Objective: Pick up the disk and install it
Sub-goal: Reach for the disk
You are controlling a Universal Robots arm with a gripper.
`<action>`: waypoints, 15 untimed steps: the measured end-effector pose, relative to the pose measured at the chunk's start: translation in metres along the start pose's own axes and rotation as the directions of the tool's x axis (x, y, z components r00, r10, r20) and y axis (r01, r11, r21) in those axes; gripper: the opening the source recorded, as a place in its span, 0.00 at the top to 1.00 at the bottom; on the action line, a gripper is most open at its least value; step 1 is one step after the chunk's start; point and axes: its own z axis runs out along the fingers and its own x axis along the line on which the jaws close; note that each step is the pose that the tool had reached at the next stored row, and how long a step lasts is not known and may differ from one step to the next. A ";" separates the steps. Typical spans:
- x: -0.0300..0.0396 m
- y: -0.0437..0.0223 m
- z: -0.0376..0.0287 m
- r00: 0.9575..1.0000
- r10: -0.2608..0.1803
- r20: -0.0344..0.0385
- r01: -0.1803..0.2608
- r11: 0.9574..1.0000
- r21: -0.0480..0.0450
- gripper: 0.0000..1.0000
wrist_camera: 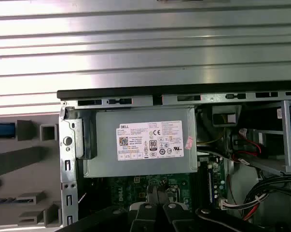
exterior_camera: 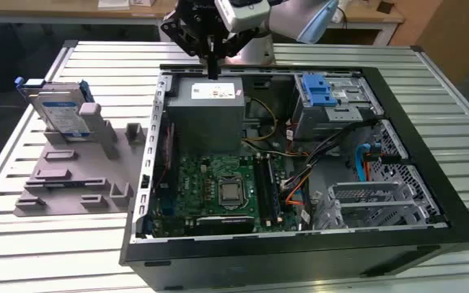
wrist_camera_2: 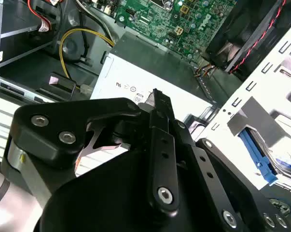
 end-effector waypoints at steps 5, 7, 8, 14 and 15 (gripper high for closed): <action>0.0000 0.0000 0.0000 1.000 0.000 0.000 0.000 1.000 0.000 0.89; 0.0005 0.0000 -0.0001 1.000 0.000 0.000 0.000 1.000 0.000 0.89; 0.0009 0.0000 -0.0001 1.000 0.000 0.000 0.000 1.000 0.000 0.89; 0.0043 0.0004 -0.0001 1.000 0.000 0.000 0.000 1.000 0.000 0.89; 0.0053 0.0007 -0.0001 1.000 0.000 0.000 0.000 1.000 0.000 0.89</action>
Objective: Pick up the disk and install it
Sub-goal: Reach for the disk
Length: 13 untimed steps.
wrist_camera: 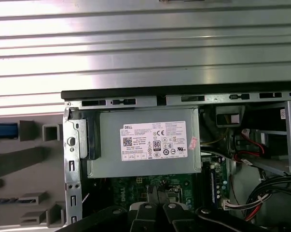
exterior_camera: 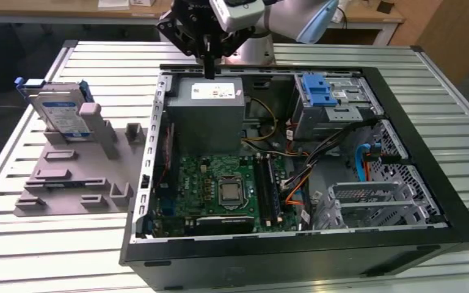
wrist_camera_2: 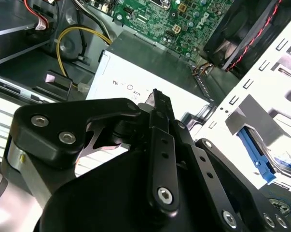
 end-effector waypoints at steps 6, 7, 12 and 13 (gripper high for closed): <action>0.0087 0.0023 0.0000 1.000 0.000 0.000 0.000 1.000 0.000 0.89; 0.0099 0.0025 0.0000 1.000 0.000 0.000 0.000 1.000 0.000 0.89; 0.0163 0.0038 0.0003 1.000 0.000 0.000 0.000 1.000 0.000 0.89; 0.0163 0.0038 0.0003 1.000 0.000 0.000 0.000 1.000 0.000 0.89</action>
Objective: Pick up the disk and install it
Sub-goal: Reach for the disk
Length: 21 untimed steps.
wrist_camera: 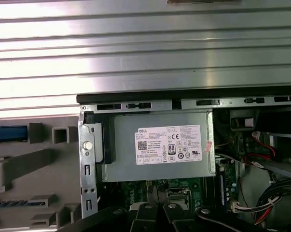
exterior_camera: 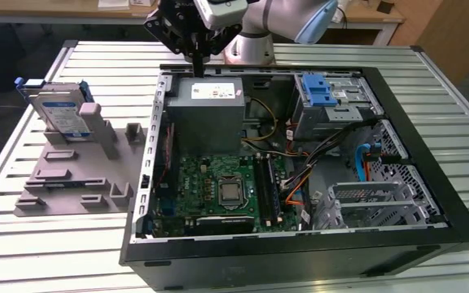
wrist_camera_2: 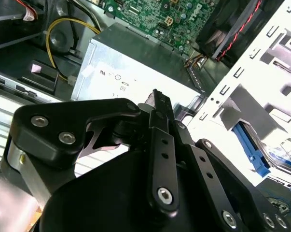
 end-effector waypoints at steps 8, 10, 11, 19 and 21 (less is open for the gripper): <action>0.0025 -0.0002 0.0000 1.000 0.000 0.000 0.000 1.000 0.000 0.89; 0.0051 -0.0002 0.0000 1.000 0.000 0.000 0.000 1.000 0.000 0.89; 0.0065 -0.0002 -0.0001 1.000 0.000 0.000 0.000 1.000 0.000 0.89; 0.0160 0.0005 0.0000 1.000 0.000 0.000 0.000 1.000 0.000 0.89; 0.0191 0.0009 0.0000 1.000 0.000 0.000 0.000 1.000 0.000 0.89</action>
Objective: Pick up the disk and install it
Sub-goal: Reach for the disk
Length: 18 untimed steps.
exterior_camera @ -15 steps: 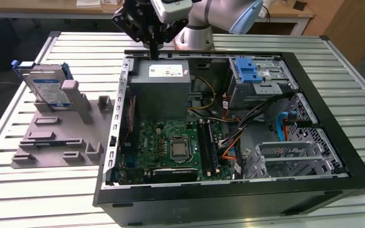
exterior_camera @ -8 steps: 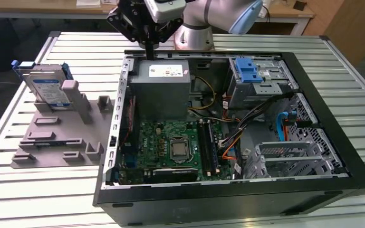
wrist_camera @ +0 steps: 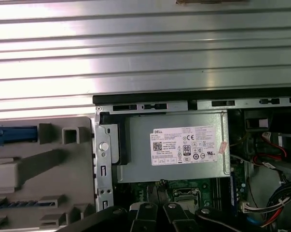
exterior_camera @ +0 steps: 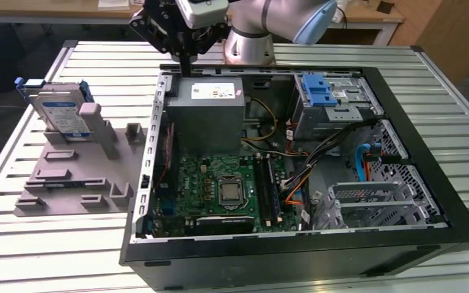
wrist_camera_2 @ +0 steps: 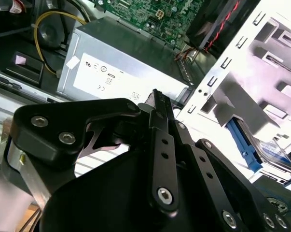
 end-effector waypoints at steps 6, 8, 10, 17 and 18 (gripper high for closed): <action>0.0097 0.0015 0.0001 1.000 0.000 0.000 0.000 1.000 0.000 0.89; 0.0129 0.0020 0.0001 1.000 0.000 0.000 0.000 1.000 0.000 0.89; 0.0162 0.0025 0.0001 1.000 0.000 0.000 0.000 1.000 0.000 0.89; 0.0286 0.0058 0.0003 1.000 0.000 0.000 0.000 1.000 0.000 0.89; 0.0302 0.0062 0.0003 1.000 0.000 0.000 0.000 1.000 0.000 0.89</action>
